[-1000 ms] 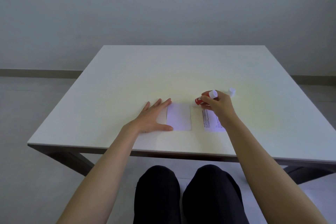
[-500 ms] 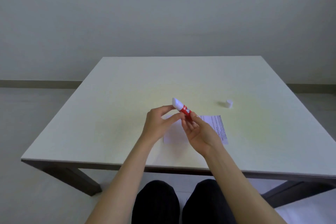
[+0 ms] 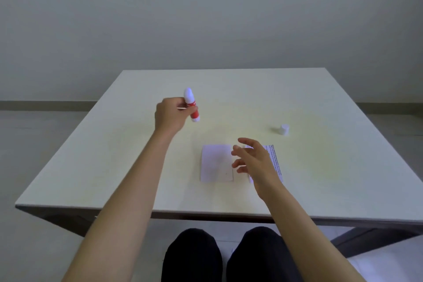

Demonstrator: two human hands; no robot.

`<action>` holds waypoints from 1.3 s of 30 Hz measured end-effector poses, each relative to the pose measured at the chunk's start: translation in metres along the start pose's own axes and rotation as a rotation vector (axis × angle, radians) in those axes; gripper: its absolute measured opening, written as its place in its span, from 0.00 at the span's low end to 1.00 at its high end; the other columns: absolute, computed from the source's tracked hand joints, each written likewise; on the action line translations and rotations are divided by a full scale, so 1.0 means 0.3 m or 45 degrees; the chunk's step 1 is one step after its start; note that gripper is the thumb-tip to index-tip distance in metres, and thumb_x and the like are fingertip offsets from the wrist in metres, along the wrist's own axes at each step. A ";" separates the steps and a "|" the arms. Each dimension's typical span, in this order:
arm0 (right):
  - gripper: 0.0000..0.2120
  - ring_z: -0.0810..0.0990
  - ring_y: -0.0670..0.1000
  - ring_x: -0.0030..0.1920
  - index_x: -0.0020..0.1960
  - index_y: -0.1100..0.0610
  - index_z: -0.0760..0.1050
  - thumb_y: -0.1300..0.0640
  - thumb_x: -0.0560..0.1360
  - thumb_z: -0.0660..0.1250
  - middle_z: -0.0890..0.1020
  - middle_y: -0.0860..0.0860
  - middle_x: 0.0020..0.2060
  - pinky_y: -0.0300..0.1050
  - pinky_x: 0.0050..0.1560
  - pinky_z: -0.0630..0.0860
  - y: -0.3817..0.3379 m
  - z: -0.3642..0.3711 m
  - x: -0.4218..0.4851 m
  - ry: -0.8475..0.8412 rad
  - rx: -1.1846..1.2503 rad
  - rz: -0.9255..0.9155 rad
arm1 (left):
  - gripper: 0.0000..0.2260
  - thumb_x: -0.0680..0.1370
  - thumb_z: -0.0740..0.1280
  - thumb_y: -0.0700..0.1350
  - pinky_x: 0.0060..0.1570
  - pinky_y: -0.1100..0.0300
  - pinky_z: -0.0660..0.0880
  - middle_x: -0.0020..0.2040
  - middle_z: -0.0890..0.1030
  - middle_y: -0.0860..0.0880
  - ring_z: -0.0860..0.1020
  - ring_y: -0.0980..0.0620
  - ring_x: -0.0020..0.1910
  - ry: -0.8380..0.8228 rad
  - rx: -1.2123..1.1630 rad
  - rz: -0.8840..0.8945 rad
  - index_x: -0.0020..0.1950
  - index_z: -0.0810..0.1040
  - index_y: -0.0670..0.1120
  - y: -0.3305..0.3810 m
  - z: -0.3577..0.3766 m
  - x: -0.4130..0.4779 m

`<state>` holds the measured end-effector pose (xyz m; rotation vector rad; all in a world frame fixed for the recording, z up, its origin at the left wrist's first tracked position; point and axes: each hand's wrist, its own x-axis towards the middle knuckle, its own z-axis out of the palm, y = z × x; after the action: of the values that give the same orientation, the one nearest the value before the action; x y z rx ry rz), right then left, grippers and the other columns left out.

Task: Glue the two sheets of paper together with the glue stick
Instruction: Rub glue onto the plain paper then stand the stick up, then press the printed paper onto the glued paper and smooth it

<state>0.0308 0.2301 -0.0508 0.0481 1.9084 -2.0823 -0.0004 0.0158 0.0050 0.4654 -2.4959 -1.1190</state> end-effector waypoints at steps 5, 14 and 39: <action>0.15 0.78 0.45 0.29 0.60 0.53 0.73 0.58 0.75 0.68 0.79 0.49 0.40 0.35 0.31 0.73 0.024 0.016 -0.023 -0.019 -0.229 -0.065 | 0.11 0.71 0.67 0.49 0.29 0.62 0.62 0.27 0.78 0.54 0.69 0.55 0.27 0.034 0.176 -0.098 0.31 0.82 0.47 -0.062 0.022 0.070; 0.14 0.78 0.46 0.30 0.60 0.53 0.73 0.58 0.75 0.68 0.78 0.48 0.39 0.39 0.34 0.73 0.037 0.019 -0.027 -0.021 -0.343 -0.088 | 0.09 0.71 0.68 0.48 0.28 0.64 0.62 0.25 0.77 0.56 0.70 0.60 0.27 -0.005 0.204 -0.129 0.33 0.83 0.47 -0.139 0.074 0.060; 0.16 0.77 0.51 0.35 0.29 0.52 0.74 0.44 0.53 0.77 0.76 0.46 0.30 0.43 0.47 0.74 0.171 0.174 -0.228 -0.112 -2.017 -1.247 | 0.41 0.73 0.71 0.53 0.70 0.46 0.61 0.72 0.64 0.44 0.62 0.47 0.72 0.477 -0.178 0.010 0.77 0.50 0.44 -0.165 0.076 -0.119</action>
<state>0.1184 0.1901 -0.0785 -1.4432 3.1800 -0.1627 0.0280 0.0148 -0.0535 0.5667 -2.0812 -1.0812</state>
